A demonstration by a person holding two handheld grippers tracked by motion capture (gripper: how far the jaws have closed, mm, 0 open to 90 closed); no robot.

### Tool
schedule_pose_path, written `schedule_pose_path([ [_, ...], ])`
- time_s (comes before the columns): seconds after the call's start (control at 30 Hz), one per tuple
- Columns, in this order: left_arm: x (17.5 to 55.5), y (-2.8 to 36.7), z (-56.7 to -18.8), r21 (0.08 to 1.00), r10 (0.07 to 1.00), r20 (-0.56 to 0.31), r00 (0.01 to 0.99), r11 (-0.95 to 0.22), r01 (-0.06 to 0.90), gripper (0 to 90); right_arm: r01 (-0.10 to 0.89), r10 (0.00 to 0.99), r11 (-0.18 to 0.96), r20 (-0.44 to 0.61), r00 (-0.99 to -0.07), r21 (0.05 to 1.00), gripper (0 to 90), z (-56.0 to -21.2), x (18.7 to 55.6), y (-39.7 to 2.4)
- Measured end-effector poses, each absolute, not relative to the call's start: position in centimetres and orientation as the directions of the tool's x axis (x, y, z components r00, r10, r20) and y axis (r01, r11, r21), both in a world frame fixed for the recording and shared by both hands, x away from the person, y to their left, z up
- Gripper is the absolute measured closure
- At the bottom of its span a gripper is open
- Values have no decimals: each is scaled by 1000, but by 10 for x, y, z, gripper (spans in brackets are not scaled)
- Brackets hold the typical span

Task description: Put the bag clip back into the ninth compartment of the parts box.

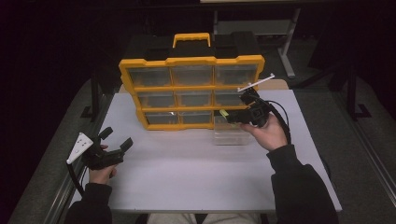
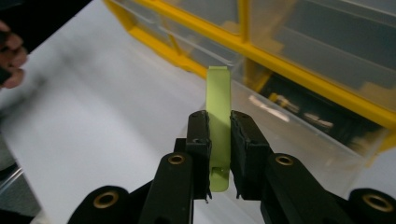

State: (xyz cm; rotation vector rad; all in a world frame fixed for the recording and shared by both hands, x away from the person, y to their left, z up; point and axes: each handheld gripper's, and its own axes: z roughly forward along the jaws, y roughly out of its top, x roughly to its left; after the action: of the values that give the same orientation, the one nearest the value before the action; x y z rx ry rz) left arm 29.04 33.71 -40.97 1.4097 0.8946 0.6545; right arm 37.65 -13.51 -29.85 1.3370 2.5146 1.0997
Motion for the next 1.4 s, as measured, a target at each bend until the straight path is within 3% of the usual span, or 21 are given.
schedule_pose_path([
  [0.57, 291, 338, -411, 989, 835, -138, 532, 83, 125, 0, 720, 795, 324, 236, -559, 614, 759, -321, 390, -150],
  [0.63, 291, 338, -410, 988, 831, -145, 538, 91, 126, 0, 725, 790, 315, 254, -557, 612, 645, -322, 390, -151],
  [0.87, 290, 339, -410, 987, 829, -157, 537, 106, 124, 0, 726, 796, 338, 229, -560, 600, 425, -323, 386, -148],
  [1.07, 291, 339, -410, 987, 830, -155, 536, 104, 124, 0, 721, 785, 325, 251, -566, 612, 171, -325, 384, -150],
  [1.27, 291, 338, -410, 987, 826, -158, 542, 107, 123, 0, 698, 785, 329, 226, -577, 636, 33, -326, 379, -152],
  [1.4, 290, 339, -410, 987, 826, -156, 541, 106, 123, 0, 680, 765, 324, 240, -597, 657, 0, -326, 377, -155],
])
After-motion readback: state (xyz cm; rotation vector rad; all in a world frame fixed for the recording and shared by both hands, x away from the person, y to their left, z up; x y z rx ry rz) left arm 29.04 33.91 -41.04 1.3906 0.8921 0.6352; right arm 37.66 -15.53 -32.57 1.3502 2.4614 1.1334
